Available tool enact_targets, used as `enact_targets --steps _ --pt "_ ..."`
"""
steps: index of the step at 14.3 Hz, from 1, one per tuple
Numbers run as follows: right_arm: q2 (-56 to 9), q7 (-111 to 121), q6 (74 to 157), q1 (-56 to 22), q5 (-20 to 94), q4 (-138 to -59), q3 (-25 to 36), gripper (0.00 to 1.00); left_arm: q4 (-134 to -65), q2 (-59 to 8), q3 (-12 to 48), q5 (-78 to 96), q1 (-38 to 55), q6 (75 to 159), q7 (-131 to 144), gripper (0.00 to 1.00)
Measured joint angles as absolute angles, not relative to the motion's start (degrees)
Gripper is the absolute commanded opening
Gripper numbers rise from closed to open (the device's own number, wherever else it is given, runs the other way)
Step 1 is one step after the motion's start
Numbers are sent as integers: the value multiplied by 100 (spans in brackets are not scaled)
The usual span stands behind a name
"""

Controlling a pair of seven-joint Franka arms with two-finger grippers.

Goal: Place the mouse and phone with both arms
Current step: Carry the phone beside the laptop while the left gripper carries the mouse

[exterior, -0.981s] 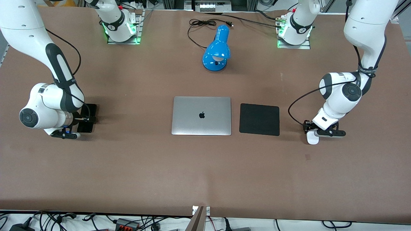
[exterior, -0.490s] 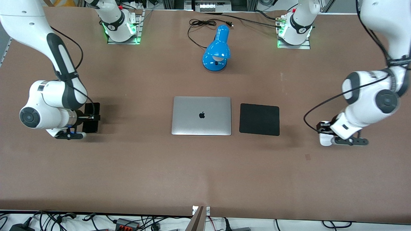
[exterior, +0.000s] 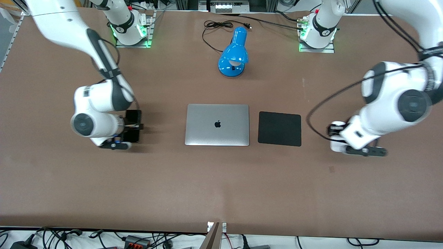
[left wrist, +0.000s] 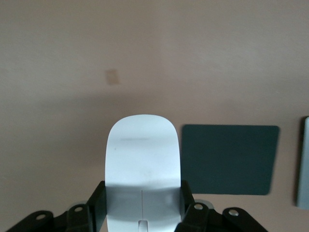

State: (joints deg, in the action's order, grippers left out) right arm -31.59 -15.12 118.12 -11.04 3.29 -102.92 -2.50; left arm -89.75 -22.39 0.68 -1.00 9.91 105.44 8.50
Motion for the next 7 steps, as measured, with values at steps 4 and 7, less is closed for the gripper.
enact_targets --steps 4,7 --pt "-3295 -1630 12125 -1642 855 -10289 -253 25 -9568 -2341 92 -100 1549 11130 1578 41" --pt "-3487 -1886 12414 -1865 989 -10285 -254 25 -10619 -2390 101 -100 1863 12575 2135 41"
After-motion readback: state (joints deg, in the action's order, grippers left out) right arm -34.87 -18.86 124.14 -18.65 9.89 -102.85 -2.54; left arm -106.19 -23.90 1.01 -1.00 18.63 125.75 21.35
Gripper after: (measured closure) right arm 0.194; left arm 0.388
